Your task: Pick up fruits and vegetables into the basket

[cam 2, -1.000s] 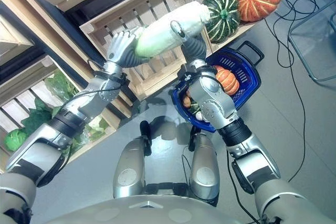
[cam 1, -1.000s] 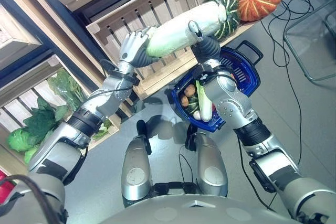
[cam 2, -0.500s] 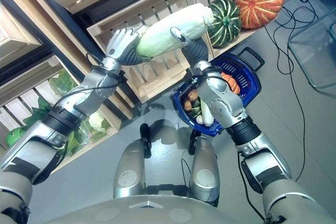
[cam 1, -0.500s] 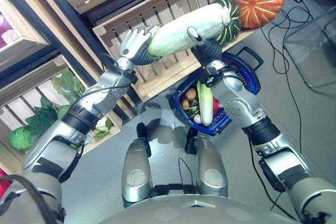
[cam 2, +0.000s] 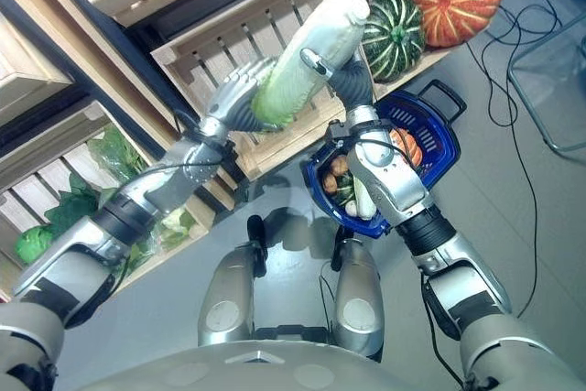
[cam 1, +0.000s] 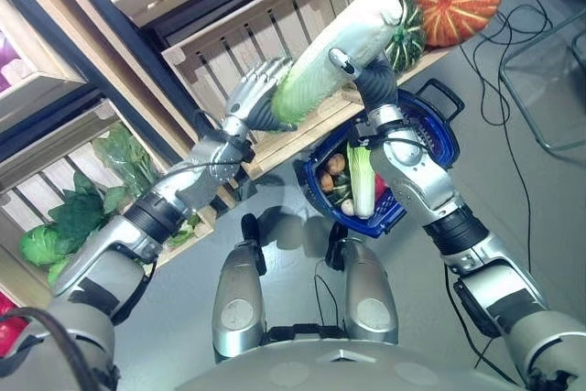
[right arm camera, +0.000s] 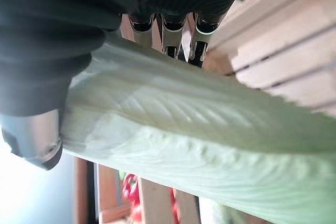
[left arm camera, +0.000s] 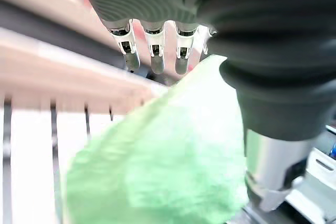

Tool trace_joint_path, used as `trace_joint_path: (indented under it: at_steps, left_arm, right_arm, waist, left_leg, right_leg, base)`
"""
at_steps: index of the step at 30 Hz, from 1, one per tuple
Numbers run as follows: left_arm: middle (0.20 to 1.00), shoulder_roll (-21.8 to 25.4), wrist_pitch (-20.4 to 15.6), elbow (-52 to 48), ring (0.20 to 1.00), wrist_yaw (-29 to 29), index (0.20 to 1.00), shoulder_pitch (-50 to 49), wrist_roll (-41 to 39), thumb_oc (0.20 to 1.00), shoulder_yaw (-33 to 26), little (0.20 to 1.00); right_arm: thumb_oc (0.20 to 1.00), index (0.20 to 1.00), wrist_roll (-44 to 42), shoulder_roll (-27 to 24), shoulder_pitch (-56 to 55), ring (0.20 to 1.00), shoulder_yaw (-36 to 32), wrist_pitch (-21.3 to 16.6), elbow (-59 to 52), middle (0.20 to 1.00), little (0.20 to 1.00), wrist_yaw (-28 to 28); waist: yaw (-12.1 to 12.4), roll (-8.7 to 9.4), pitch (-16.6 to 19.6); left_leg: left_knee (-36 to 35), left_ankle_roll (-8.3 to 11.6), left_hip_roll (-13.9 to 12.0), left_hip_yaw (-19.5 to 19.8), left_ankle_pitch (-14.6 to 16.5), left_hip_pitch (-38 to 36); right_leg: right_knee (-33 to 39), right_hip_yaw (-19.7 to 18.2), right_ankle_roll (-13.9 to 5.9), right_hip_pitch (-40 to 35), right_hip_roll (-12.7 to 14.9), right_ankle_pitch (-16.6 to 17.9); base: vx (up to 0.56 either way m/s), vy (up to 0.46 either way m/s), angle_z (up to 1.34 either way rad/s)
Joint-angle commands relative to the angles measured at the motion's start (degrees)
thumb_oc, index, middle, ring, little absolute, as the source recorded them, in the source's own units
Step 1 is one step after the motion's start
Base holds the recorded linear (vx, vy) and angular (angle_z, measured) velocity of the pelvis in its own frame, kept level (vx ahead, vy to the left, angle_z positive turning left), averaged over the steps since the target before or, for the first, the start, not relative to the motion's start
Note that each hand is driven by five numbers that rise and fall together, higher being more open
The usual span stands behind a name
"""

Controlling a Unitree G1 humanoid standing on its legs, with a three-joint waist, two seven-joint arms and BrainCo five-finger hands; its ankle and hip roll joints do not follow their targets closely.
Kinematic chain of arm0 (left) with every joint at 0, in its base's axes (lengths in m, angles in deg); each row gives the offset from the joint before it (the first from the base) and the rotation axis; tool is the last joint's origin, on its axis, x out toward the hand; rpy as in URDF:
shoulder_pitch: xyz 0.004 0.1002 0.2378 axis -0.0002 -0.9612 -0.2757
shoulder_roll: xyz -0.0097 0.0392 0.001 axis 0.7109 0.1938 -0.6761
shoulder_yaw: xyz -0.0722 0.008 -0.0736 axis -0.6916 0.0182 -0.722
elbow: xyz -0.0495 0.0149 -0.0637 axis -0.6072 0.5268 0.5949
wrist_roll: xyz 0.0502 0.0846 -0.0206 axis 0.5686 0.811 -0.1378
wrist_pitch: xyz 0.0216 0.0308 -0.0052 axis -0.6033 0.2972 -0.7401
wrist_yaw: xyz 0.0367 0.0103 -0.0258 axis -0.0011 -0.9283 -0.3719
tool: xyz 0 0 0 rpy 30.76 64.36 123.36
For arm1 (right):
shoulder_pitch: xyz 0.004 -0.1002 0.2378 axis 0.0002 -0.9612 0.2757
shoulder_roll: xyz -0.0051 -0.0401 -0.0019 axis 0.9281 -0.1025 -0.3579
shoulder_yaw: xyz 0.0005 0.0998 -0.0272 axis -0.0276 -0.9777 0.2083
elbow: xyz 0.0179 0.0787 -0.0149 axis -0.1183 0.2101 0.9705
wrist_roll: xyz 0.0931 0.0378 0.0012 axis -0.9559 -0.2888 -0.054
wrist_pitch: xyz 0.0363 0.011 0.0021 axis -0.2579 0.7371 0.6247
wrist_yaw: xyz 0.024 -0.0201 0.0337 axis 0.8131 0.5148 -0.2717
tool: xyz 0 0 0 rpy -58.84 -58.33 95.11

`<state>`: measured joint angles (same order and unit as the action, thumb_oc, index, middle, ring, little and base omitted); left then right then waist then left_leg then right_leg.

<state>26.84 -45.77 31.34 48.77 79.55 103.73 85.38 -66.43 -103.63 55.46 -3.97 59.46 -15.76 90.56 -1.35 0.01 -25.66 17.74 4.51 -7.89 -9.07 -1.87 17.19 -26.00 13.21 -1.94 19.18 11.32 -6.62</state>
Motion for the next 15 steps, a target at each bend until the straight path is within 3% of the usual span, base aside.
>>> trace_joint_path:
  at_steps: [1, 5, 9, 15]
  left_arm:
    - [1.000, 0.3, -1.2, -3.9, 1.000, -2.5, 1.000, -6.5, -8.9, 1.000, -2.8, 1.000]
    - [1.000, 0.4, -3.0, -4.2, 1.000, -3.1, 1.000, -10.8, -13.5, 1.000, -6.2, 1.000]
    - [1.000, 0.8, -7.5, -4.7, 1.000, -2.6, 1.000, -17.7, -19.6, 1.000, -10.2, 1.000]
    - [1.000, 0.0, -7.6, -6.5, 1.000, 3.0, 1.000, -23.2, -24.4, 1.000, -10.8, 1.000]
  right_arm:
    - [0.200, 0.200, 3.4, -3.2, 3.4, 0.200, -12.4, -11.5, -12.0, 0.200, 0.200, 4.4]
    - [0.200, 0.200, 6.0, -5.3, -1.1, 0.200, -17.2, -13.0, -14.1, 0.200, 0.200, 5.7]
    - [0.200, 0.200, 11.3, -9.3, -7.6, 0.200, -23.0, -12.8, -15.4, 0.200, 0.200, 9.3]
    - [0.200, 0.200, 12.0, -12.8, -11.7, 0.200, -26.8, -11.6, -12.6, 0.200, 0.200, 13.4]
  waist:
    - [-1.4, 0.07, -3.3]
    - [-1.9, -0.15, -4.1]
    - [-2.7, -0.67, -4.1]
    - [-3.0, -1.86, -4.1]
  left_leg:
    - [4.0, -0.93, 0.4, -2.5, 8.3, -1.6]
    - [4.5, -1.03, 0.4, -2.7, 8.3, 0.1]
    - [5.1, -0.95, 0.4, -3.4, 8.0, 4.0]
    - [5.0, -0.79, 0.5, -4.1, 7.0, 8.8]
  right_leg:
    - [4.6, -1.0, -3.75, -2.0, 0.3, 1.8]
    - [3.7, -1.0, -3.58, -0.1, 0.2, 1.5]
    - [2.0, -1.2, -3.35, 4.5, 0.3, 1.3]
    - [0.4, -1.3, -3.24, 10.1, 0.3, 1.2]
  base:
    - [-0.11, -0.027, -0.05]
    - [-0.08, -0.032, -0.06]
    - [-0.08, -0.043, -0.09]
    - [-0.06, -0.041, -0.06]
